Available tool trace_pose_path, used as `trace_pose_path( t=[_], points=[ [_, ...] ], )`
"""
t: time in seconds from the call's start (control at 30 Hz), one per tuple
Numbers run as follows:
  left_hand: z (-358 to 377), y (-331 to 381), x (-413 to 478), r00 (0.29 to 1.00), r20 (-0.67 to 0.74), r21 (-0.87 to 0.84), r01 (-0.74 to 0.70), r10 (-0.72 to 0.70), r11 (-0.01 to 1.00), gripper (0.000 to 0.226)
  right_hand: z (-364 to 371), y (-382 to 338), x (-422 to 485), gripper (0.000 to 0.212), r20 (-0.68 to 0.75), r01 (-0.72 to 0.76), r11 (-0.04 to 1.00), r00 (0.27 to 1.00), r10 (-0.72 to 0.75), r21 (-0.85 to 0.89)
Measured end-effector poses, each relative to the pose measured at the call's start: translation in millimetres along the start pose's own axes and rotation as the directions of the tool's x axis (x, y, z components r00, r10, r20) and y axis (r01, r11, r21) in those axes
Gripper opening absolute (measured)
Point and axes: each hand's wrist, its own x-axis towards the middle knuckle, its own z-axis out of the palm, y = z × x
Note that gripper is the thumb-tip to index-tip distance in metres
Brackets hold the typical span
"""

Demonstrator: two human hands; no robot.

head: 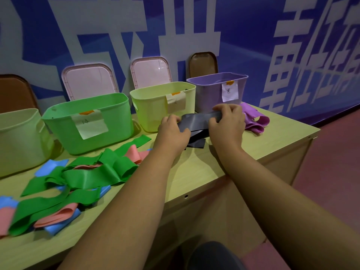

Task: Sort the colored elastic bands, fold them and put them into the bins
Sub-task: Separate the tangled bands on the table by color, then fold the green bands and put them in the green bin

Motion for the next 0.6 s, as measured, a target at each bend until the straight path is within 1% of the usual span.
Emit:
trace_pose_path(
  t=[0.13,0.2,0.27,0.37,0.47,0.6],
  points=[
    [-13,8,-6,1.000,0.000,0.046,0.022,-0.022,0.999,0.051,-5,-5,-4,0.025,0.003,0.059,0.998,0.998,-0.059,-0.036],
    [-27,10,-12,0.999,0.000,0.061,0.033,-0.033,0.998,0.050,-7,-8,-5,0.020,0.033,0.084,0.994,0.996,-0.082,-0.064],
    [-46,8,-20,1.000,0.004,0.078,0.023,-0.024,0.997,0.045,-7,-13,-7,0.017,0.079,0.082,0.995,0.994,-0.077,-0.053],
    [-77,-5,-34,0.999,0.032,0.084,0.020,-0.023,0.996,0.037,-8,-30,-18,0.020,0.133,0.066,0.998,0.989,-0.067,0.016],
    [-110,-19,-50,0.998,0.031,0.092,0.051,-0.054,0.994,0.030,-5,-58,-36,0.022,0.194,0.062,0.990,0.977,-0.087,0.128],
    [-155,-42,-74,0.998,0.014,0.118,0.061,-0.063,0.991,0.011,5,-99,-62,0.020,0.302,0.062,0.966,0.943,-0.139,0.251]
  ],
)
